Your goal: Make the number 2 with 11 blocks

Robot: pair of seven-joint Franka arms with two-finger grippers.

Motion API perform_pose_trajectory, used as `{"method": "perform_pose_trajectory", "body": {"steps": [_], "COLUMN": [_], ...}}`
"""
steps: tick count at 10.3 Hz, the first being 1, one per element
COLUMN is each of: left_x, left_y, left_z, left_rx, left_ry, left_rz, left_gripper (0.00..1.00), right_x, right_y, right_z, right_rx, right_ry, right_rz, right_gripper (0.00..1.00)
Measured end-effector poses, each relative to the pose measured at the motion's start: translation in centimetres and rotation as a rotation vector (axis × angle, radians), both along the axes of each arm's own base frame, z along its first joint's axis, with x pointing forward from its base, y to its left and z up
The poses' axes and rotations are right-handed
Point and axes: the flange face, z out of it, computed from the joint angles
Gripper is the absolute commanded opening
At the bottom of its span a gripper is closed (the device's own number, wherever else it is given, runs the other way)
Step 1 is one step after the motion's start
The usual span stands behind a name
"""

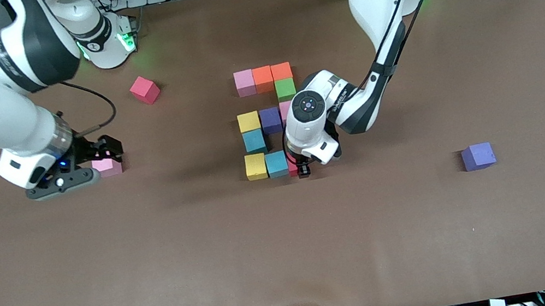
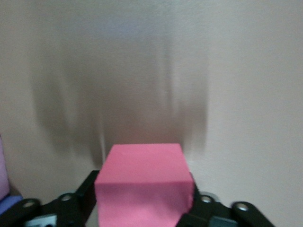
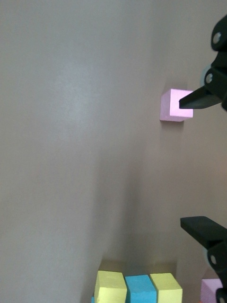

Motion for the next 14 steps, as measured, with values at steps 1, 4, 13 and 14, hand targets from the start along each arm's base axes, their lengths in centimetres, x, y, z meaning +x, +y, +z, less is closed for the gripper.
{"method": "perform_pose_trajectory", "body": {"steps": [1,4,13,14], "left_x": [-0.7,-0.7,4.1,4.8], "left_y": [-0.3,0.0,3.9,5.0], "left_z": [-0.6,-0.9,11.4,13.4], "left_rx": [0.008,0.017,0.01,0.017], "left_ry": [0.008,0.007,-0.103,-0.118], "left_rz": [-0.026,-0.085,-0.221,-0.27], "left_gripper": [1.0,1.0,1.0,1.0], "right_x": [-0.3,-1.2,-2.2,-2.4], "right_y": [-0.9,-3.0,-11.1,-11.4], "right_z": [1.0,2.9,12.2,12.9], "right_rx": [0.002,0.008,0.026,0.026], "right_ry": [-0.004,-0.002,-0.024,-0.024], "right_rz": [0.02,0.007,-0.117,-0.153], "right_gripper": [1.0,1.0,1.0,1.0]}}
